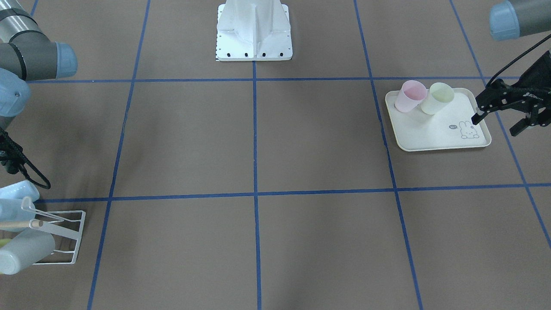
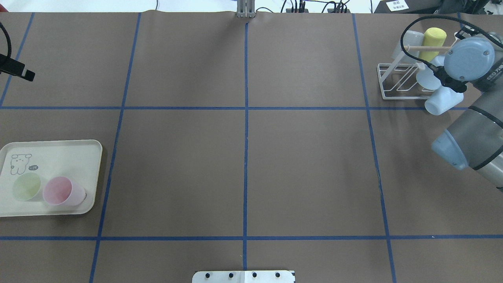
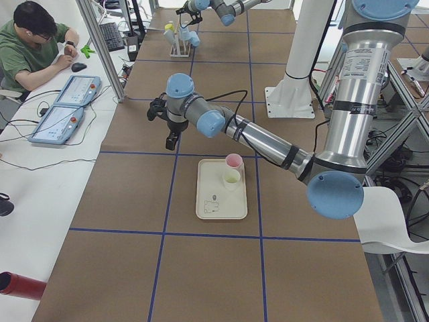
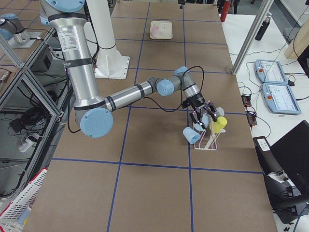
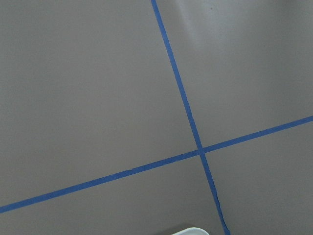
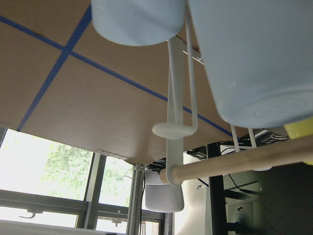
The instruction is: Transfer IKEA cup to right arm and place on rack
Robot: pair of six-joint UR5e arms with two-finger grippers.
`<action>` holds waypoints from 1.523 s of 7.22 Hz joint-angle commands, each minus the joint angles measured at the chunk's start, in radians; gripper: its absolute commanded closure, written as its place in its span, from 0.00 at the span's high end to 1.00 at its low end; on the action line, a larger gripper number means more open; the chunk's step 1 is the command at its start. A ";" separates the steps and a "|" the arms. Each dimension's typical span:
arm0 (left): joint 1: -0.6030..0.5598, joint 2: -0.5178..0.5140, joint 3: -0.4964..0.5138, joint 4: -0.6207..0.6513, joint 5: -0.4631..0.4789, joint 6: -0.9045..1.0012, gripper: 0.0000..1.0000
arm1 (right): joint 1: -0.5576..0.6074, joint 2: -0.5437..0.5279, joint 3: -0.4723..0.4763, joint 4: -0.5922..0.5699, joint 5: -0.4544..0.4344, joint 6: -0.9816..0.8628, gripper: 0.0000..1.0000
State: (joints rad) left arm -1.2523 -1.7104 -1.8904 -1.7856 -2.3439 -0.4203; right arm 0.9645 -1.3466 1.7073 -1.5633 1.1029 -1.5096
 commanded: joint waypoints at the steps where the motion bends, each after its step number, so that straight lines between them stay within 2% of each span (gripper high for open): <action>1: 0.001 0.000 0.001 0.000 0.000 0.000 1.00 | 0.000 0.001 0.000 0.000 0.000 0.000 0.86; 6: 0.002 0.000 0.001 0.000 0.000 0.000 1.00 | 0.000 0.003 0.003 0.002 0.003 0.008 0.87; 9: 0.001 0.000 0.002 0.000 0.000 0.000 1.00 | 0.002 -0.005 0.067 -0.001 0.014 0.011 0.87; 11: 0.001 0.000 0.002 0.000 0.000 0.000 1.00 | 0.013 -0.008 0.098 -0.001 0.070 0.017 0.87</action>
State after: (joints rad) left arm -1.2517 -1.7104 -1.8886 -1.7856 -2.3439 -0.4203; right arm 0.9698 -1.3517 1.7856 -1.5646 1.1383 -1.4960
